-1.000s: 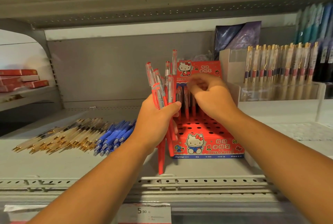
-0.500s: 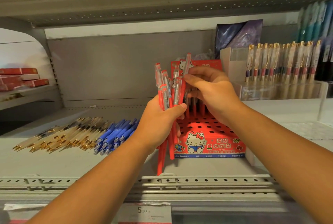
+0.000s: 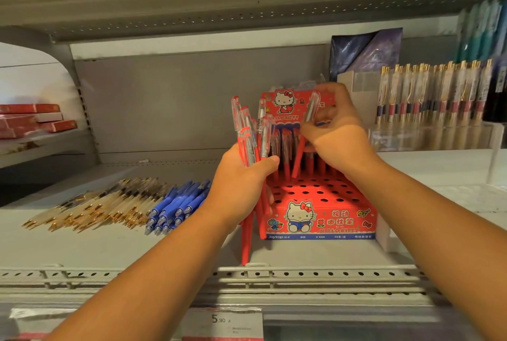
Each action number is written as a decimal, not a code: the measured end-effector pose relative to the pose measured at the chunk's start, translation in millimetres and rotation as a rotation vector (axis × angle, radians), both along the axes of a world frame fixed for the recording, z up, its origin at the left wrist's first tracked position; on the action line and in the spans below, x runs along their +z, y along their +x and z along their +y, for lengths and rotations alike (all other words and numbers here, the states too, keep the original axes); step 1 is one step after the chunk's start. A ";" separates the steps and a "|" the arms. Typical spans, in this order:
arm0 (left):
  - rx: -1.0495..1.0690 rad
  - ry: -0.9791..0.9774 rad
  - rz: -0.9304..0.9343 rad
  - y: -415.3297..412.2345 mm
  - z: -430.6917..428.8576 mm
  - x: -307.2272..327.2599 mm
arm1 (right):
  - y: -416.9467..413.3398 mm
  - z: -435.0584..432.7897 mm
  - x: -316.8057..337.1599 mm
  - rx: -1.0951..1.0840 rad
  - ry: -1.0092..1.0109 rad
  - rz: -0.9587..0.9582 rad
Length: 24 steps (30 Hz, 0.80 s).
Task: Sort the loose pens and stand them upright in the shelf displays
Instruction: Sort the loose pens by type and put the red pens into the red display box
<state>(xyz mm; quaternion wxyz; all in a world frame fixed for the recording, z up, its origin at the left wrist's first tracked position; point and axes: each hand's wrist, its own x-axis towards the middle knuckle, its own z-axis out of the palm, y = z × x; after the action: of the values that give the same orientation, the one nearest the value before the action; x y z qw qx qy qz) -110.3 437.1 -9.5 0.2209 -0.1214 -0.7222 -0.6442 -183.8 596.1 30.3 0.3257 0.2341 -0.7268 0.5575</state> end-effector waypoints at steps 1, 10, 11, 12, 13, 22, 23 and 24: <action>0.004 -0.007 0.003 -0.2 -0.1 -0.1 | -0.5 -0.1 -1.7 -0.033 0.055 0.010; 0.004 -0.024 0.003 1.0 0.1 -0.1 | -9.5 2.7 -6.7 -0.114 0.183 -0.077; 0.003 -0.028 0.003 1.1 0.0 0.0 | -10.0 2.0 -7.4 -0.098 0.186 -0.103; 0.002 -0.030 0.003 1.4 -0.2 0.3 | -10.9 1.4 -8.0 -0.082 0.187 -0.130; 0.000 -0.030 0.002 1.6 -0.2 0.5 | -12.2 1.2 -8.6 -0.072 0.193 -0.154; -0.007 -0.016 0.014 4.9 1.3 0.8 | -31.2 3.2 -15.5 -0.072 0.278 -0.263; -0.010 -0.014 0.014 5.2 1.1 1.0 | -33.8 3.5 -14.9 -0.091 0.275 -0.251; -0.012 -0.015 0.013 5.4 0.9 1.2 | -35.2 3.8 -13.9 -0.117 0.288 -0.237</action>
<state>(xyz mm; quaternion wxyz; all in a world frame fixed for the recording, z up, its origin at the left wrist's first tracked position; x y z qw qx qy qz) -104.9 438.1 -8.3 0.2208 -0.1316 -0.7246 -0.6394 -218.9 599.9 16.3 0.2327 0.1684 -0.8446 0.4518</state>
